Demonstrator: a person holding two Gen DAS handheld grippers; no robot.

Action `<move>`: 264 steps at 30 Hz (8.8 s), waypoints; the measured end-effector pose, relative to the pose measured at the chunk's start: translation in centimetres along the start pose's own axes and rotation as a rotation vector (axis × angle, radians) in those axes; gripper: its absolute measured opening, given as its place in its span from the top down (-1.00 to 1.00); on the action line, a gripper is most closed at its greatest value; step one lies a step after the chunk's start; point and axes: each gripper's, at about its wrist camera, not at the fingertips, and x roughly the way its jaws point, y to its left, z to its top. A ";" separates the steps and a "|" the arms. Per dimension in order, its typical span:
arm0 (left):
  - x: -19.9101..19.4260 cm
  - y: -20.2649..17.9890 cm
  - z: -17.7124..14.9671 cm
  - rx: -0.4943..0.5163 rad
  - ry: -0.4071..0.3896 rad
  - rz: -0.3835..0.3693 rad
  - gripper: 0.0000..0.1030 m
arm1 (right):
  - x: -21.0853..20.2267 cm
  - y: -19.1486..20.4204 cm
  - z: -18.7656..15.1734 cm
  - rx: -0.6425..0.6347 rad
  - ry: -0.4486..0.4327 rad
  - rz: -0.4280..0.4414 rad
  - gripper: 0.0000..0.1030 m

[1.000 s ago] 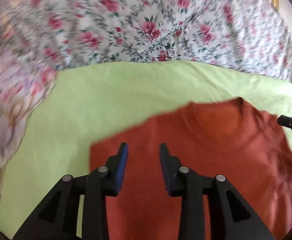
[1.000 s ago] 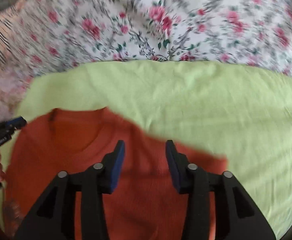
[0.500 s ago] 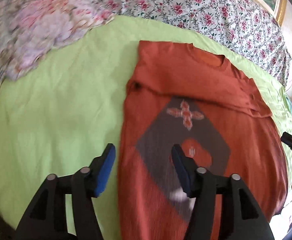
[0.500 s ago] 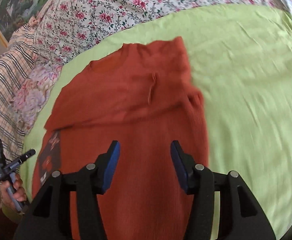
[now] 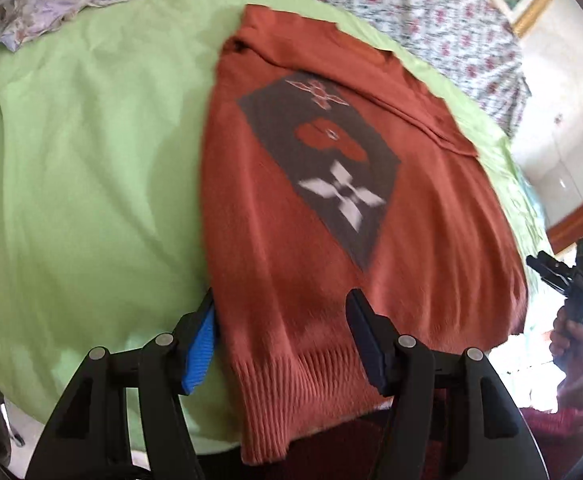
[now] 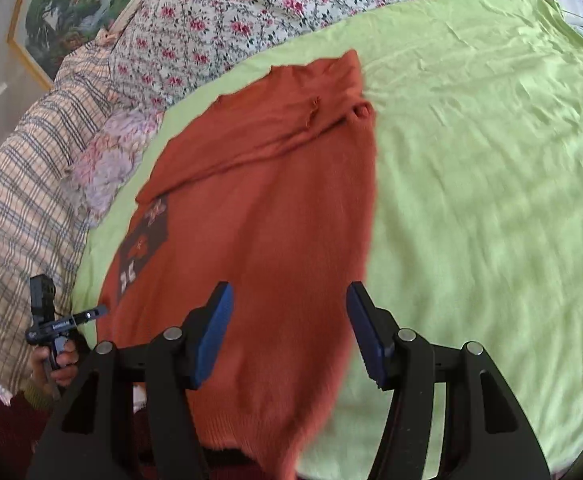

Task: Fold small clothes

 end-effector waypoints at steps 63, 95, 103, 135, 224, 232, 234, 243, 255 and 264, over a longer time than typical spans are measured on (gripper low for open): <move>2.3 -0.9 28.1 -0.043 -0.385 -0.123 0.86 | 6.5 -1.4 21.8 0.079 -0.285 0.201 0.87; 17.8 -6.8 26.0 0.157 -0.057 -0.057 -0.03 | 21.1 5.1 18.3 -0.324 0.153 0.024 0.63; 18.9 -4.4 32.2 0.111 -0.078 -0.023 0.20 | 21.6 2.8 23.1 -0.253 0.070 -0.114 0.64; 8.5 0.9 11.9 -0.209 -0.184 -0.089 0.14 | 12.9 3.3 11.1 0.058 -0.077 -0.040 0.38; 25.3 -30.5 18.5 0.331 -0.007 -0.239 0.55 | 17.6 -7.3 27.0 -0.056 0.054 -0.013 0.69; 19.3 -27.5 16.8 0.349 -0.011 -0.282 -0.24 | 14.8 -6.9 26.0 -0.016 -0.014 -0.086 0.16; 17.8 -25.6 17.3 0.323 -0.031 -0.265 -0.29 | 13.6 -6.7 25.2 -0.008 -0.038 -0.038 -0.23; 19.3 -16.5 22.9 0.142 0.002 -0.163 -0.59 | 14.9 -7.5 23.2 0.037 0.045 0.073 -0.40; 27.2 -15.1 28.5 0.080 0.078 -0.318 0.17 | 18.6 -8.0 23.7 0.077 0.122 0.124 0.24; 18.3 -13.8 26.0 0.125 -0.033 -0.326 0.53 | 17.0 -3.3 22.1 0.069 0.065 0.231 0.51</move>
